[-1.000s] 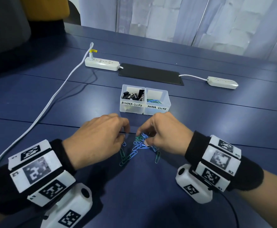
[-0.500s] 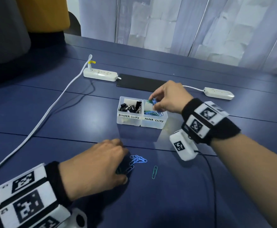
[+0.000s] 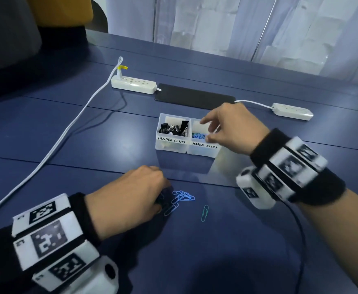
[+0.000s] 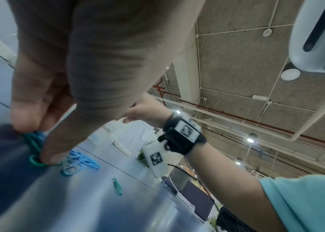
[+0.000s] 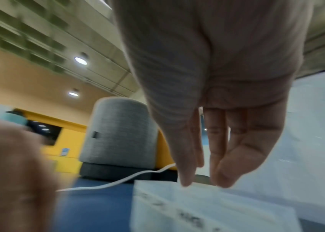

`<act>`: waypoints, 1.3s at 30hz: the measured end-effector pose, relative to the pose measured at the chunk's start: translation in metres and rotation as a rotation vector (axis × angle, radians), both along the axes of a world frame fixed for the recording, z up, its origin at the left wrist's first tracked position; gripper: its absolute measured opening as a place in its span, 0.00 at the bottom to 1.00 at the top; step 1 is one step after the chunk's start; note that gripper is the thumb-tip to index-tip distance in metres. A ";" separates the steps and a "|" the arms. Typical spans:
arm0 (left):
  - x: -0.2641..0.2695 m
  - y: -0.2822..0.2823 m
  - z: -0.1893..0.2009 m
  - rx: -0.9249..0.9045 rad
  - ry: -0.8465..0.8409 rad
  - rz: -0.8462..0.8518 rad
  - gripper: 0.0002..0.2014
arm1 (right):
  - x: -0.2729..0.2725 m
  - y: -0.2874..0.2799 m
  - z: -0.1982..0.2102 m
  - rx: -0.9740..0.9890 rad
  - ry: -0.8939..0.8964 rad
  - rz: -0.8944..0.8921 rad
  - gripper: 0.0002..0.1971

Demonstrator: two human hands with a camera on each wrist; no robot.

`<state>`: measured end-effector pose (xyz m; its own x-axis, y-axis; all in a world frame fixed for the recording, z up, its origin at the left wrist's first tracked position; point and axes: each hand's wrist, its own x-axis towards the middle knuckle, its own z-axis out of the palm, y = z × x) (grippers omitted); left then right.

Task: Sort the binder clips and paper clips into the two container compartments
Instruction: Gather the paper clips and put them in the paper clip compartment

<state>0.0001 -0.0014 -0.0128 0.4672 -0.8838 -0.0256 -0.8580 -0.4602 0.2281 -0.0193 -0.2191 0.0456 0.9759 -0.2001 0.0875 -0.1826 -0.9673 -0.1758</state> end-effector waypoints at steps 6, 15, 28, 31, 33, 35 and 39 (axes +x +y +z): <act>-0.003 -0.012 0.001 0.006 0.040 0.044 0.12 | -0.075 0.037 -0.031 0.067 0.448 0.276 0.28; -0.011 -0.017 0.003 -0.110 0.135 0.121 0.06 | -0.055 0.050 -0.045 0.202 0.314 0.287 0.08; -0.018 -0.010 0.001 0.041 -0.004 0.119 0.18 | -0.056 0.057 -0.049 0.173 0.299 0.311 0.19; -0.017 -0.012 0.000 0.009 0.028 0.172 0.14 | -0.057 0.059 -0.051 0.185 0.264 0.289 0.12; -0.017 -0.013 -0.002 -0.016 0.061 0.200 0.12 | -0.057 0.060 -0.051 0.202 0.242 0.271 0.10; -0.017 -0.013 -0.003 -0.043 0.077 0.217 0.09 | -0.055 0.061 -0.051 0.213 0.233 0.250 0.09; -0.015 -0.016 -0.004 -0.063 0.025 0.180 0.06 | -0.053 0.061 -0.051 0.220 0.249 0.226 0.06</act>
<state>-0.0144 -0.0175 -0.0165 0.6176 -0.7864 0.0136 -0.7570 -0.5897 0.2815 -0.0726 -0.1582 -0.0052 0.9835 0.0339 -0.1780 -0.0331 -0.9323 -0.3603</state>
